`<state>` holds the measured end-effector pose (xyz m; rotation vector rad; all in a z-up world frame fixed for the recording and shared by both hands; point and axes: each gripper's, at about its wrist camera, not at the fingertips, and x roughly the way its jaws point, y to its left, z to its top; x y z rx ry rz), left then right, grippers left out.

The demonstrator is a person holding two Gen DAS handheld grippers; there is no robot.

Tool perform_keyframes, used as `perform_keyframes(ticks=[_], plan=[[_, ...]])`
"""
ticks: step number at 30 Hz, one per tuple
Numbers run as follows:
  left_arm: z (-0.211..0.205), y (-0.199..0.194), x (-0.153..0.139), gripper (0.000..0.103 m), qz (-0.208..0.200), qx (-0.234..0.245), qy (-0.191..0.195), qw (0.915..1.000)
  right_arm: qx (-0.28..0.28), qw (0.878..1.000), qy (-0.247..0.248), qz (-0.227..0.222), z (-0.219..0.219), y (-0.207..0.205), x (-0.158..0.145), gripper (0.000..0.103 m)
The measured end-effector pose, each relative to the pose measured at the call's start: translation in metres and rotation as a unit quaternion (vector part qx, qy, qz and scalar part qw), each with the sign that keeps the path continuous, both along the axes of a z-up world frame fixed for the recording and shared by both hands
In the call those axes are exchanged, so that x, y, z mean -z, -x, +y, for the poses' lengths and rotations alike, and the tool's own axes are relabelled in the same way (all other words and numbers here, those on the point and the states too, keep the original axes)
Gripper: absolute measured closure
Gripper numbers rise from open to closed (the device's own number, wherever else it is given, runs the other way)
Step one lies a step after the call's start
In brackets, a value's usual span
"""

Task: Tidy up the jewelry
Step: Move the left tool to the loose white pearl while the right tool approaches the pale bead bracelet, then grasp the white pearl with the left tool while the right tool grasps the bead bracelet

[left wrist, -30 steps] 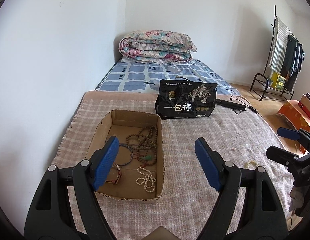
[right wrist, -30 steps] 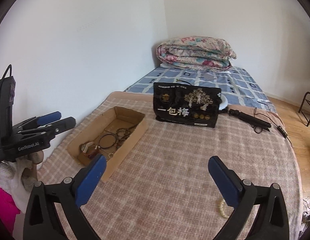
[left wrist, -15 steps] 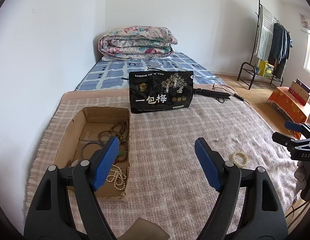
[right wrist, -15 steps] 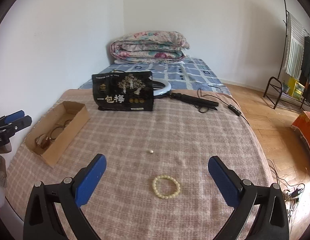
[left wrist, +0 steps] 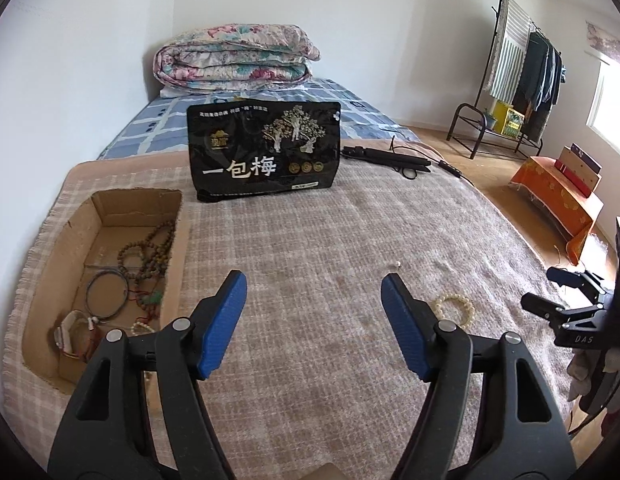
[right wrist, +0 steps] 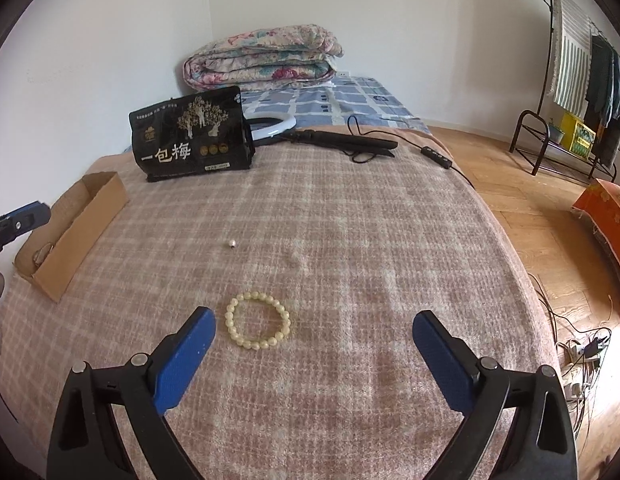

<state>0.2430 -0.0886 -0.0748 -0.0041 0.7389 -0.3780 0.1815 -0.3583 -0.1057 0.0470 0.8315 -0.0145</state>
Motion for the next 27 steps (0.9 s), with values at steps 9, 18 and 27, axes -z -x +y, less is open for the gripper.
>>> perform_keyframes(ticks=[9, 18, 27], plan=[[-0.051, -0.027, 0.035, 0.058, 0.039, 0.052, 0.006, 0.9979, -0.021, 0.998, -0.017, 0.054, -0.001, -0.020, 0.041, 0.034], [-0.100, -0.055, 0.071, 0.067, 0.072, 0.096, 0.002, 0.9928, -0.029, 0.995, -0.054, 0.084, -0.007, -0.040, 0.068, 0.057], [-0.131, -0.078, 0.096, 0.071, 0.084, 0.104, -0.005, 0.9910, -0.044, 0.994, -0.051, 0.081, -0.001, -0.052, 0.072, 0.066]])
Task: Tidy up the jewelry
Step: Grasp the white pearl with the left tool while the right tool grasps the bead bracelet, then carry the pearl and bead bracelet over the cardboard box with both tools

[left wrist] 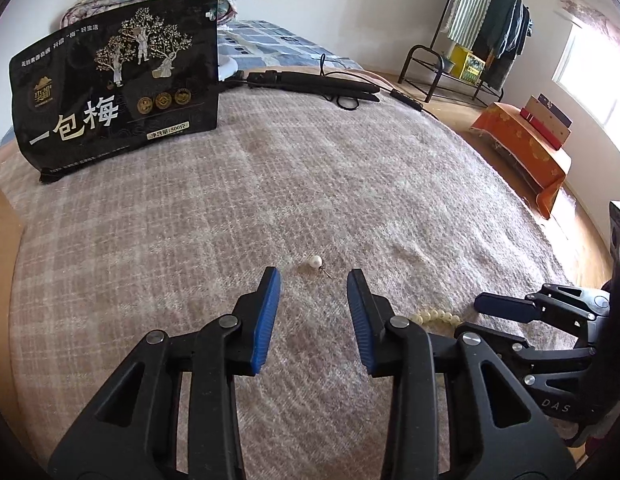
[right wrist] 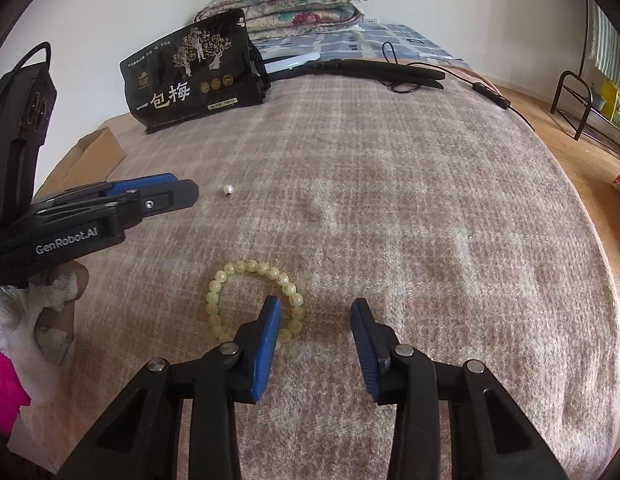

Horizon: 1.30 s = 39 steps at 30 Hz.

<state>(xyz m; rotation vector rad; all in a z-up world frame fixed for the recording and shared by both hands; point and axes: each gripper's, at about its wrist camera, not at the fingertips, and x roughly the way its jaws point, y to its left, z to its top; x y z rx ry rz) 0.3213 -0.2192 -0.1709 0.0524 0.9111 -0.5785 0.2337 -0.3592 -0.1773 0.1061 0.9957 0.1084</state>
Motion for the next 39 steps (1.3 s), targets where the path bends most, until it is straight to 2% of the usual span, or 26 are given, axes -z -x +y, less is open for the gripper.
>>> perform_keyframes(ticks=[1, 9, 14, 20, 24, 26, 39], plan=[[-0.002, -0.002, 0.002, 0.074, 0.001, -0.001, -0.002, 1.0000, -0.002, 1.000, 0.003, 0.000, 0.001, -0.002, 0.001, 0.067], [-0.016, -0.013, 0.017, 0.074, 0.002, -0.003, -0.017, 0.9998, -0.011, 1.000, 0.016, 0.000, 0.008, -0.009, 0.005, 0.071], [-0.025, -0.018, 0.022, 0.079, -0.003, -0.004, -0.033, 0.9994, -0.014, 0.999, 0.030, 0.000, 0.011, -0.010, 0.007, 0.073], [-0.029, -0.019, 0.027, 0.094, -0.006, 0.002, -0.039, 0.9992, -0.015, 0.999, 0.031, 0.002, 0.010, -0.011, 0.010, 0.075], [-0.027, -0.019, 0.026, 0.095, -0.005, 0.002, -0.035, 0.9994, -0.017, 1.000, 0.026, 0.003, 0.011, -0.011, 0.010, 0.086], [-0.027, -0.019, 0.025, 0.095, -0.006, 0.002, -0.035, 0.9994, -0.018, 1.000, 0.021, 0.003, 0.011, -0.011, 0.010, 0.095], [-0.005, -0.005, 0.004, 0.095, -0.021, -0.014, -0.025, 0.9994, -0.007, 1.000, -0.008, -0.017, 0.006, 0.001, -0.008, 0.098]])
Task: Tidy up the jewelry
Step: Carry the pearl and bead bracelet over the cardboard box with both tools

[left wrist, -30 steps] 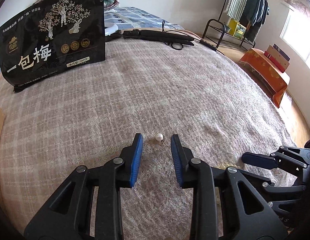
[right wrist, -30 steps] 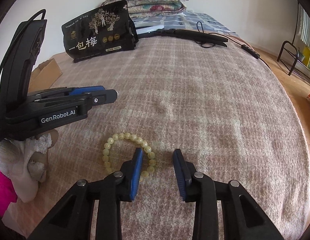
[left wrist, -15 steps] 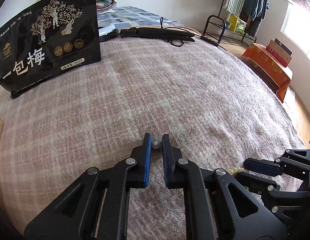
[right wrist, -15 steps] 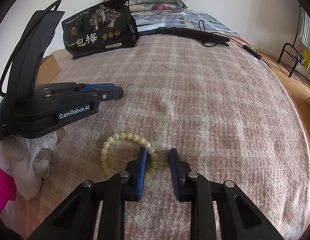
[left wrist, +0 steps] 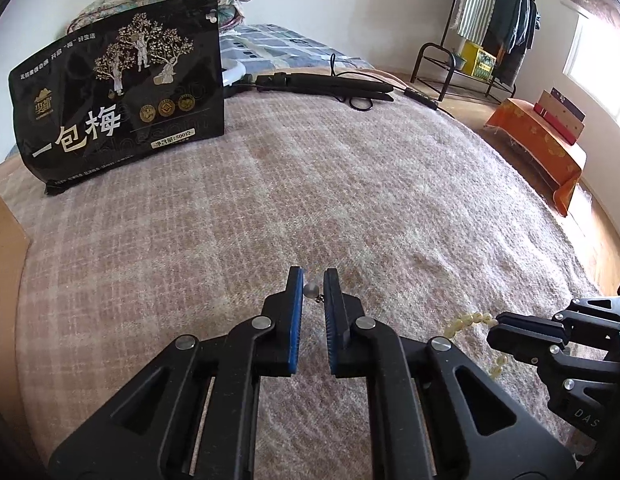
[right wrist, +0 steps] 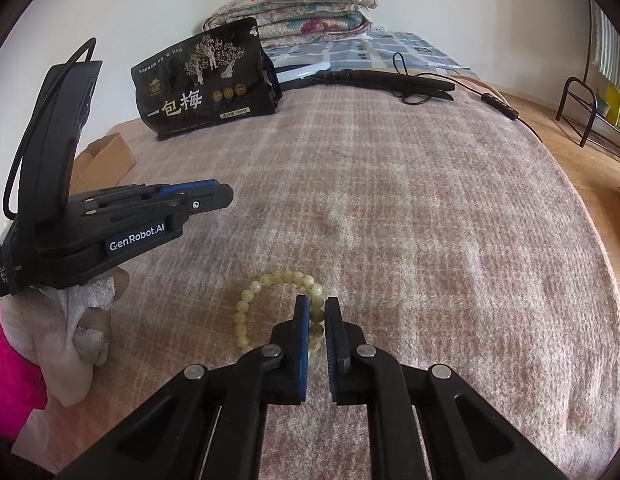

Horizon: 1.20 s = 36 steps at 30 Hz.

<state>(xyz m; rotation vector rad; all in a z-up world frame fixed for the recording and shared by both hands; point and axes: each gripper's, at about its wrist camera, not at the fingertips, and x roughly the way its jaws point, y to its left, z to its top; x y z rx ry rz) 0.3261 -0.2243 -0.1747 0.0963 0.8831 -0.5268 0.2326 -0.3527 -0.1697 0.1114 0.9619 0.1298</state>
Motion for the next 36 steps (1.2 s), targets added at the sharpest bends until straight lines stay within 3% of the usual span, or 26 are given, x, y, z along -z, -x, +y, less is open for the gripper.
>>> perform_keyframes(ticks=[24, 36], plan=[[0.092, 0.057, -0.079, 0.095, -0.061, -0.054, 0.024, 0.9964, 0.003, 0.999, 0.002, -0.049, 0.019, 0.023, -0.066, 0.098], [0.172, 0.074, -0.104, 0.095, -0.082, -0.112, 0.030, 0.9899, -0.035, 0.996, -0.001, -0.077, 0.077, 0.013, -0.097, 0.098]])
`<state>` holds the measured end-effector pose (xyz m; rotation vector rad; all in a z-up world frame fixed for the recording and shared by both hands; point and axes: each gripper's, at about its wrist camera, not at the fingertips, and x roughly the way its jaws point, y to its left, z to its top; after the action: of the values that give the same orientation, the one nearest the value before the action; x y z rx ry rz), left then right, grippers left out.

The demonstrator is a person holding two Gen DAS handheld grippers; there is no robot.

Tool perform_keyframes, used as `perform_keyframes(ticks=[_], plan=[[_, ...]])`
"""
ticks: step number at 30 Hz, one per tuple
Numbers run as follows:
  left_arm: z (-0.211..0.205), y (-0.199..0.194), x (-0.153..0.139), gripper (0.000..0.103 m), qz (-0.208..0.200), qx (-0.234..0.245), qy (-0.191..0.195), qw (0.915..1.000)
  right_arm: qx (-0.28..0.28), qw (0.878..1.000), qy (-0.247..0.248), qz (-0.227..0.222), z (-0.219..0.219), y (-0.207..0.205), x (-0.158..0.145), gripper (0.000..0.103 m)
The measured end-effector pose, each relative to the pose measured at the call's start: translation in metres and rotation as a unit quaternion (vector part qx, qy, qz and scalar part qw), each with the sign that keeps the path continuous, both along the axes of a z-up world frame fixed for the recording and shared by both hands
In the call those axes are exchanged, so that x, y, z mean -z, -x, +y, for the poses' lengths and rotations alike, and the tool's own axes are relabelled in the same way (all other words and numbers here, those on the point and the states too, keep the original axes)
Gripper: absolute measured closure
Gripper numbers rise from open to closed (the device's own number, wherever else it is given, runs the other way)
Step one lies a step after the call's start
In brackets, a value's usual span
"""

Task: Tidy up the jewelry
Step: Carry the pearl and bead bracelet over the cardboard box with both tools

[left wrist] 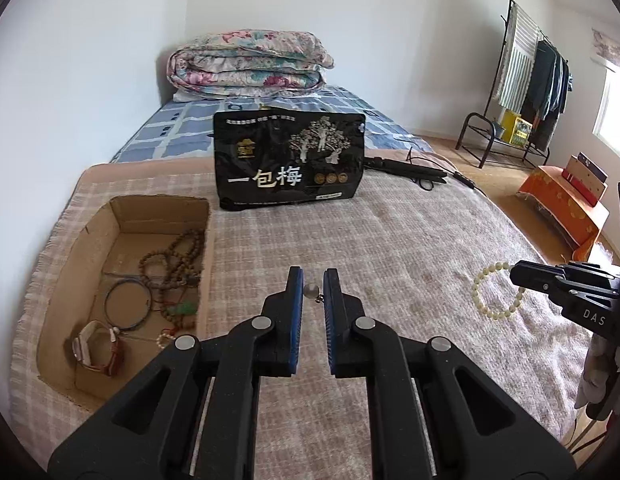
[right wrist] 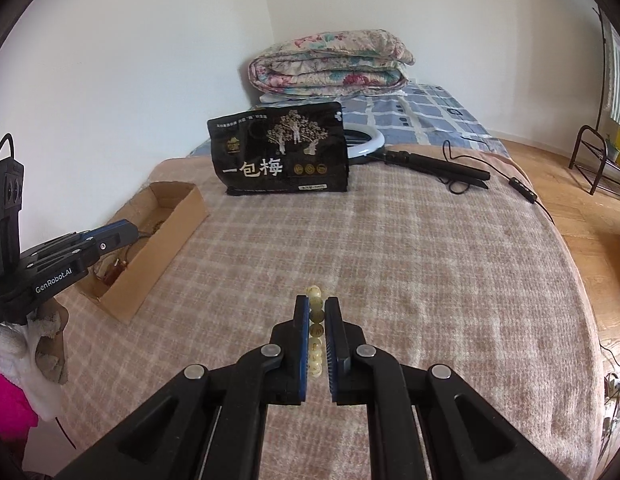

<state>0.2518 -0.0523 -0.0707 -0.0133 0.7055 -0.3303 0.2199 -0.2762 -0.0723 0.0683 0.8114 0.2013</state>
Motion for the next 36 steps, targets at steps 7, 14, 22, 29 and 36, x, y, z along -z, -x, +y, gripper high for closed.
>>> perform_keyframes(ticks=[7, 14, 22, 29, 36], plan=[[0.047, 0.006, -0.005, 0.095, -0.006, -0.032, -0.007, 0.9994, -0.035, 0.999, -0.007, -0.015, 0.047, -0.015, -0.016, 0.098], [0.091, 0.001, -0.001, 0.095, -0.005, -0.061, -0.014, 0.9980, -0.072, 0.997, -0.024, -0.026, 0.096, -0.028, -0.026, 0.098], [0.129, -0.013, 0.007, 0.095, 0.004, -0.086, -0.012, 0.9962, -0.120, 0.992, -0.030, -0.027, 0.152, -0.040, -0.027, 0.098], [0.157, -0.024, 0.014, 0.095, 0.012, -0.102, -0.001, 0.9947, -0.152, 0.988, -0.036, -0.018, 0.194, -0.052, -0.022, 0.098], [0.177, -0.037, 0.022, 0.095, 0.024, -0.109, 0.014, 0.9937, -0.176, 0.984, -0.040, -0.009, 0.226, -0.057, -0.016, 0.098]])
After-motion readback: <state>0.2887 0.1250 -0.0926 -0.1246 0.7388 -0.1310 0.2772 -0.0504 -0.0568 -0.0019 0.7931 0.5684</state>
